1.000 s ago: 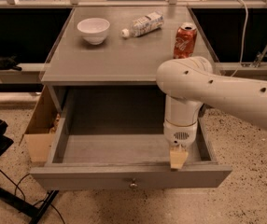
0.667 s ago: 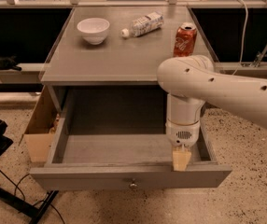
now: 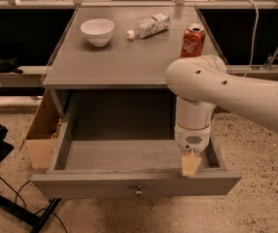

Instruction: Open top drawer

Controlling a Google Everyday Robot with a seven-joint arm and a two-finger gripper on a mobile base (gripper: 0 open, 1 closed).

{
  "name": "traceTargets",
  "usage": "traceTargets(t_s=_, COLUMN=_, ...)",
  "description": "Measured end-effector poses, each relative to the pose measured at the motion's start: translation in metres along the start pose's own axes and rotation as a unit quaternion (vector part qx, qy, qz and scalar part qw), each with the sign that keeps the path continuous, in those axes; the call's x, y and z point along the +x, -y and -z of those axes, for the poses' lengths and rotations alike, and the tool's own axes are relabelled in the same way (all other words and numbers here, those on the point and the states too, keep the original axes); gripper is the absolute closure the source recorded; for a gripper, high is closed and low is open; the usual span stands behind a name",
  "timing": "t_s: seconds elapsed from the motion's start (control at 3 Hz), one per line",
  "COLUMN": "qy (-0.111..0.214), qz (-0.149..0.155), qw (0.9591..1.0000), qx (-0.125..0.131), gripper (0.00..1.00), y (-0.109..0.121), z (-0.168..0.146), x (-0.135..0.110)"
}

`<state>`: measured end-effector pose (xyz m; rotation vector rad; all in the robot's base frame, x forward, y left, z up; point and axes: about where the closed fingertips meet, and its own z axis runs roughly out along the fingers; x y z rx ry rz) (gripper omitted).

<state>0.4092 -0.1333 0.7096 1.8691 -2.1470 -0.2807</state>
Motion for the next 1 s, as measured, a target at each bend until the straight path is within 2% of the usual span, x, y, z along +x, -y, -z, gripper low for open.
traceTargets(t_s=0.33, qy=0.025, qz=-0.012, qw=0.9986, qx=0.044, gripper=0.35, y=-0.003, z=0.032, x=0.026)
traceTargets(t_s=0.67, qy=0.071, qz=-0.026, qw=0.9916, qx=0.104, gripper=0.04, y=-0.011, z=0.084, x=0.088)
traceTargets(t_s=1.0, qy=0.107, qz=-0.031, qw=0.9848, qx=0.133, gripper=0.00, y=-0.018, z=0.111, x=0.133)
